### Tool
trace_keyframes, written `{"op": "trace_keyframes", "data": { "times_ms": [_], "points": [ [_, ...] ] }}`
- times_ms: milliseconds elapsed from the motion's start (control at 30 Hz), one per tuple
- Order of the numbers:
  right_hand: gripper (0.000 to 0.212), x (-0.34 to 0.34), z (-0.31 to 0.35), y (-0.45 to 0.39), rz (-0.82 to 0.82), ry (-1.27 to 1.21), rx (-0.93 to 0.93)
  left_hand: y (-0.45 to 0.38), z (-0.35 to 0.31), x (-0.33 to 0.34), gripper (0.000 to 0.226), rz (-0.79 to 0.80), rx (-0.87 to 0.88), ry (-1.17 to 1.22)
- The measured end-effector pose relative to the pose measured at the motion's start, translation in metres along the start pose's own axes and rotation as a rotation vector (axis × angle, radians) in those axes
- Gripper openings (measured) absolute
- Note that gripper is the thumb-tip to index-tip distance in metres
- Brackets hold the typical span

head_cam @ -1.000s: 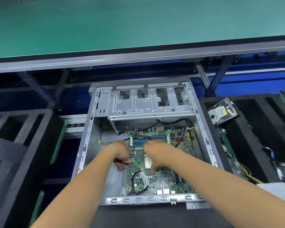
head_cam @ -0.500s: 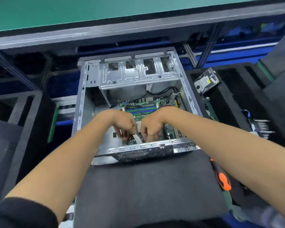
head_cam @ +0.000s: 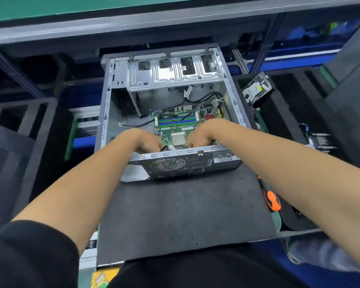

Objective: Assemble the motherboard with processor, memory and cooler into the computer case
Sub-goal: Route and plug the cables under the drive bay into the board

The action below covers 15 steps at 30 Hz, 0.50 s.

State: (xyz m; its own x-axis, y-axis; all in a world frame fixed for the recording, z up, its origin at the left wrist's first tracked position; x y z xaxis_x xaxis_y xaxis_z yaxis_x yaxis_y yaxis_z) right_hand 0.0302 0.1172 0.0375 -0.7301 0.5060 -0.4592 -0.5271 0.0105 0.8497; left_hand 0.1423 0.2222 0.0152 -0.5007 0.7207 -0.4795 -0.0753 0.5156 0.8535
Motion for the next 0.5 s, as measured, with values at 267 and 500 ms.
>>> {"op": "trace_keyframes", "data": {
  "times_ms": [267, 500],
  "points": [
    [0.027, 0.002, -0.005, 0.0, -0.071, -0.019, -0.035, -0.001, 0.0, 0.003, 0.019, 0.027, -0.028, -0.008],
    [0.027, -0.004, -0.016, -0.005, -0.069, -0.069, -0.054, -0.005, 0.004, 0.004, 0.01, 0.036, 0.013, -0.027]
  ]
}}
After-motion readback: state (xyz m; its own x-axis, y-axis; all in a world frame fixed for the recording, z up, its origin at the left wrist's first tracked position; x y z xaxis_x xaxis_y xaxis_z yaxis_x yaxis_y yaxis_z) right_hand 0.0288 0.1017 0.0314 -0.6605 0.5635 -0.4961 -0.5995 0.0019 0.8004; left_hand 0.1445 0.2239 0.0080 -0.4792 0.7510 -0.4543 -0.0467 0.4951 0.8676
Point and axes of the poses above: each hand's wrist, its own y-axis away from the middle knuckle, its own x-axis out of the palm, z = x × y, the point moved 3 cm from there along -y, towards the middle knuckle, and after that the axes turned 11 degrees about -y, right-handed, at the moved point
